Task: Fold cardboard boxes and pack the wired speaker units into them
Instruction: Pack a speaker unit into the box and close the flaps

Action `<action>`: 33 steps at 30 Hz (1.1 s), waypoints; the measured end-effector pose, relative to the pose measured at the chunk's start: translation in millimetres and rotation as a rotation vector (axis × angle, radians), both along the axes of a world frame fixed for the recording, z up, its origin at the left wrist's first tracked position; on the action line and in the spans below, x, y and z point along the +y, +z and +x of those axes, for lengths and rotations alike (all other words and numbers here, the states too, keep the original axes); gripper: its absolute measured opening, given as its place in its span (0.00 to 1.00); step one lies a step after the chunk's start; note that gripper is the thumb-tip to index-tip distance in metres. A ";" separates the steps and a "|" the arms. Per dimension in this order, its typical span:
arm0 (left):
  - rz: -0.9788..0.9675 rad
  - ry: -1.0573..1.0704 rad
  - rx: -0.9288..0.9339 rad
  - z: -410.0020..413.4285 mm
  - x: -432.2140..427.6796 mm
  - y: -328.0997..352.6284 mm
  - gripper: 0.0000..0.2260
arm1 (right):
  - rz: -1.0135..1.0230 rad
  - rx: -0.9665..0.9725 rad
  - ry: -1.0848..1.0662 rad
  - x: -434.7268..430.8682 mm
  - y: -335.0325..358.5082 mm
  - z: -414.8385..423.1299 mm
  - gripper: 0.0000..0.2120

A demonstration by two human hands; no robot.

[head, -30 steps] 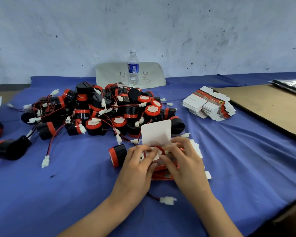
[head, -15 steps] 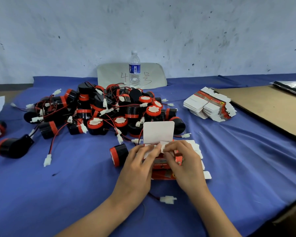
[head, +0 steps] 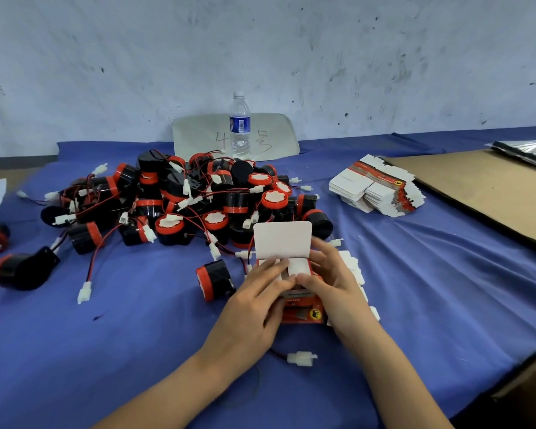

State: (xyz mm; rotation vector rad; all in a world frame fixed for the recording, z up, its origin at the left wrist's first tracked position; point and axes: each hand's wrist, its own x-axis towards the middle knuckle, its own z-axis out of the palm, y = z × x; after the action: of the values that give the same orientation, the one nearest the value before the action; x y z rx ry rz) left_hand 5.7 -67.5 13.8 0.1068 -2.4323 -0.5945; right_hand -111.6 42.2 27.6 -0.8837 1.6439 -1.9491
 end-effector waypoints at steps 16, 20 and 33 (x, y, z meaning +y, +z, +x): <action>-0.124 0.018 0.003 -2.0 2.4 -4.2 0.20 | 0.053 0.190 -0.124 -7.9 3.4 0.6 0.17; -0.110 -0.014 -0.025 -2.3 0.0 0.0 0.17 | -0.079 0.210 0.027 -0.6 10.8 4.7 0.05; -0.042 -0.101 0.032 -9.4 -1.2 -0.8 0.11 | 0.044 0.652 -0.265 -1.1 13.9 -2.8 0.14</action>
State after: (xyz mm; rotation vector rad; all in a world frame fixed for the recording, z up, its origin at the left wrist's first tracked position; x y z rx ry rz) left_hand -3.7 -68.7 13.0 -0.0434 -2.4287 -0.5848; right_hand -114.4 41.1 41.5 -1.4559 2.2487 -1.8894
